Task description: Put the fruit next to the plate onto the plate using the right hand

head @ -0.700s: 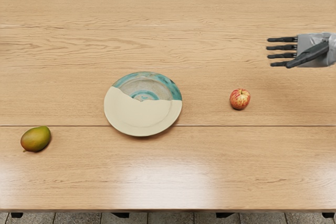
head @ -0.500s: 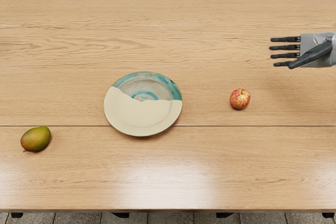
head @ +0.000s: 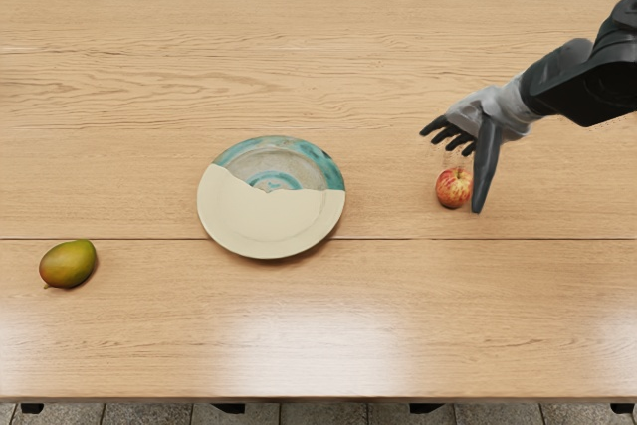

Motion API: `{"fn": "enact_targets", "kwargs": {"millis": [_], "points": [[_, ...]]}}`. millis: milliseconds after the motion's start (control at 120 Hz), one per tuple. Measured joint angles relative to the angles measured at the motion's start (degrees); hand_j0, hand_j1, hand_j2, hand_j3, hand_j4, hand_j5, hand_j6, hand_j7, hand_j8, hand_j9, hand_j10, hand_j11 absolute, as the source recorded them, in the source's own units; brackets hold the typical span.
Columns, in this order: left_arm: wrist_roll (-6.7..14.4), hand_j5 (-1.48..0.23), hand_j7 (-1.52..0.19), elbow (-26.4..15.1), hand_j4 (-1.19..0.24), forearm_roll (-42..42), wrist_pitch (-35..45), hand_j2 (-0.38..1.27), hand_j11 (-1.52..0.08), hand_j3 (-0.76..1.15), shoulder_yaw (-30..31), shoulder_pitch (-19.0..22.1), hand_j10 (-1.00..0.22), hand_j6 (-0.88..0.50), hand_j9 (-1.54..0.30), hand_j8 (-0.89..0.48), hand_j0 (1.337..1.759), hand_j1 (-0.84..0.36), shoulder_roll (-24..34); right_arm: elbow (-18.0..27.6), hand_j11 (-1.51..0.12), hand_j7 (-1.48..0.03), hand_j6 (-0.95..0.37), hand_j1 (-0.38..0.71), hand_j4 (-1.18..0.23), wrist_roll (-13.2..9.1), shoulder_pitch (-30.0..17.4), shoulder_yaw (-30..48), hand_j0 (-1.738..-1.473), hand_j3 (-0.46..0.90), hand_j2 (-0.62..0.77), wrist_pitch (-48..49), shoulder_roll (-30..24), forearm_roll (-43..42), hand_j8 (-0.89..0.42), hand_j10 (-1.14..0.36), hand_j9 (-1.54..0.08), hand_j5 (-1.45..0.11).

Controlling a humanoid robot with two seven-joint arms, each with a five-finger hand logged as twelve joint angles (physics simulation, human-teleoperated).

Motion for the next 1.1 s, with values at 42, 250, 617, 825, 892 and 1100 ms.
{"fn": "enact_targets", "kwargs": {"millis": [42, 250, 617, 825, 892, 1100], "points": [[0.0, 0.0, 0.0, 0.0, 0.0, 0.0, 0.0, 0.0, 0.0, 0.0, 0.0, 0.0, 0.0, 0.0, 0.0, 0.0, 1.658, 0.35, 0.0, 1.1, 0.0, 0.0, 0.0, -0.35, 0.0, 0.0, 1.8, -1.2, -1.658, 0.0, 0.0, -1.2, 0.4, -2.1, 0.0, 0.0, 0.0, 0.0], [0.0, 0.0, 0.0, 0.0, 0.0, 0.0, 0.0, 0.0, 0.0, 0.0, 0.0, 0.0, 0.0, 0.0, 0.0, 0.0, 1.658, 0.35, 0.0, 9.3, 0.0, 0.0, 0.0, -0.35, 0.0, 0.0, 6.4, -8.5, -1.658, 0.0, 0.0, -21.8, 2.1, -13.7, 0.0, 0.0, 0.0, 0.0], [0.0, 0.0, 0.0, 0.0, 0.0, 0.0, 0.0, 0.0, 0.0, 0.0, 0.0, 0.0, 0.0, 0.0, 0.0, 0.0, 1.658, 0.35, 0.0, 22.4, -0.09, -0.09, -0.07, -0.27, -0.07, 0.0, 2.6, -17.5, -1.658, 0.0, -0.01, -45.7, 4.1, -24.5, -0.07, -0.07, -0.09, -0.09], [0.0, 0.0, 0.0, 0.0, 0.0, 0.0, 0.0, 0.0, 0.0, 0.0, 0.0, 0.0, 0.0, 0.0, 0.0, 0.0, 1.658, 0.35, 0.0, 25.5, -0.09, -0.09, -0.07, -0.27, -0.07, 0.0, 1.3, -20.8, -1.658, 0.0, -0.01, -53.2, 4.9, -25.6, -0.07, -0.07, -0.09, -0.09], [0.0, 0.0, 0.0, 0.0, 0.0, 0.0, 0.0, 0.0, 0.0, 0.0, 0.0, 0.0, 0.0, 0.0, 0.0, 0.0, 1.658, 0.35, 0.0, 25.5, -0.1, -0.1, -0.08, -0.26, -0.08, 0.0, 0.3, -21.2, -1.658, 0.0, -0.01, -54.2, 5.3, -25.8, -0.08, -0.08, -0.1, -0.1], [0.0, 0.0, 0.0, 0.0, 0.0, 0.0, 0.0, 0.0, 0.0, 0.0, 0.0, 0.0, 0.0, 0.0, 0.0, 0.0, 1.658, 0.35, 0.0, 24.6, -0.14, -0.14, -0.11, -0.22, -0.11, 0.0, -2.0, -20.9, -1.658, 0.0, -0.02, -55.1, 7.0, -26.2, -0.11, -0.11, -0.14, -0.14]]}}
